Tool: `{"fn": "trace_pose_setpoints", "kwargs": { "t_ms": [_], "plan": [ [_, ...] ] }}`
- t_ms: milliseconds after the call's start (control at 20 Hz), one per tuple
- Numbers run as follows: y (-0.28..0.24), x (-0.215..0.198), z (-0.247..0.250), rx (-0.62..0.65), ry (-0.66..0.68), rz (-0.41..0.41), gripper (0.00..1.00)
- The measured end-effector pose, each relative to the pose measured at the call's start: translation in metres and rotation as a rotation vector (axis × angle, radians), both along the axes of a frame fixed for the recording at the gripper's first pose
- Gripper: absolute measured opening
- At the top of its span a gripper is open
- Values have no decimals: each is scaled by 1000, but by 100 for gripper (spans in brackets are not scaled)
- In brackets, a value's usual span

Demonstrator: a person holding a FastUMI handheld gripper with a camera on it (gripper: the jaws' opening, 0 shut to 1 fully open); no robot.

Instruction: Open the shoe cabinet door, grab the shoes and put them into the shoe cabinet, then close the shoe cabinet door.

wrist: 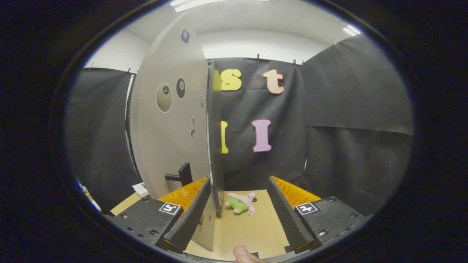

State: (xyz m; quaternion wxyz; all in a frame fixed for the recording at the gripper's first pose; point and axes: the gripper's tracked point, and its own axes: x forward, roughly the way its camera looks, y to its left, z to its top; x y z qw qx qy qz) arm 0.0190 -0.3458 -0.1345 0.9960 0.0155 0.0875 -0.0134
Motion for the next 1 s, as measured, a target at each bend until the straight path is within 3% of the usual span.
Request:
{"fn": "trace_pose_setpoints", "kwargs": {
  "t_ms": [200, 700, 1000],
  "plan": [
    [7, 9, 2, -25, -29, 25, 97],
    [36, 4, 4, -27, -42, -26, 93],
    [101, 0, 2, -22, -32, -36, 93]
  ]
}}
